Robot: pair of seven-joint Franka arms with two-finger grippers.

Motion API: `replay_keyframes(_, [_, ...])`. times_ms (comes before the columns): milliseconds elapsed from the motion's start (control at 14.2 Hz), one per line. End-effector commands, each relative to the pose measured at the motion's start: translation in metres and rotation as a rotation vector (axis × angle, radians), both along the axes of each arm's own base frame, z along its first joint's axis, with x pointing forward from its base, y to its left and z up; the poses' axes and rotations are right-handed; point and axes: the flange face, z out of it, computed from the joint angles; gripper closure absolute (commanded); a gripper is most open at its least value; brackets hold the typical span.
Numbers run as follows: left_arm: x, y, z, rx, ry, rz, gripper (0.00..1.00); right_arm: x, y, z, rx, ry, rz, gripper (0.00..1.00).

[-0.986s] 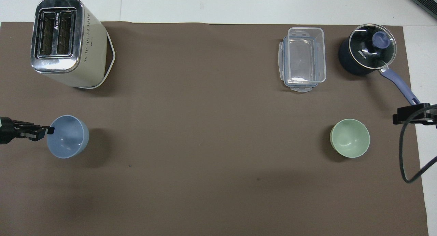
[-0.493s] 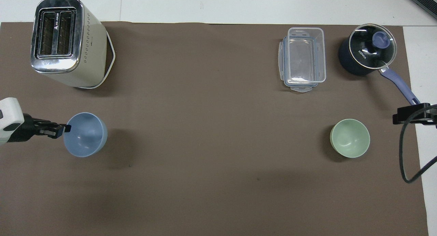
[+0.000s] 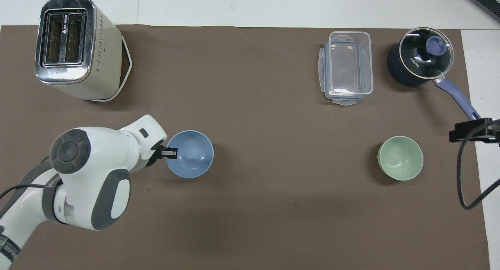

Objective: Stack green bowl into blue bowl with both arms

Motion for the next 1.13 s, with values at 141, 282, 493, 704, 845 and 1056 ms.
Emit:
replay_keyframes(141, [-0.035,-0.082,-0.022,0.064,-0.035,0.056,1.00,-0.003,-0.002,0.003,0.007,0.006,0.018,0.00])
replay_keyframes(282, [-0.046,-0.111,-0.033,0.056,-0.052,0.069,1.00,-0.003,-0.002,0.003,0.007,0.006,0.018,0.00])
replay_keyframes(493, [-0.043,-0.128,-0.028,0.034,-0.077,0.056,1.00,-0.003,-0.002,0.003,0.007,0.004,0.018,0.00])
replay_keyframes(704, [-0.044,-0.129,-0.030,0.037,-0.074,0.045,1.00,-0.003,-0.002,0.003,0.007,0.006,0.018,0.00])
replay_keyframes(845, [-0.045,-0.129,-0.030,0.041,-0.072,0.036,0.95,-0.003,-0.002,0.003,0.007,0.006,0.018,0.00])
replay_keyframes(1056, [-0.045,-0.128,-0.031,0.045,-0.063,0.042,0.67,-0.003,-0.002,0.003,0.007,0.006,0.018,0.00])
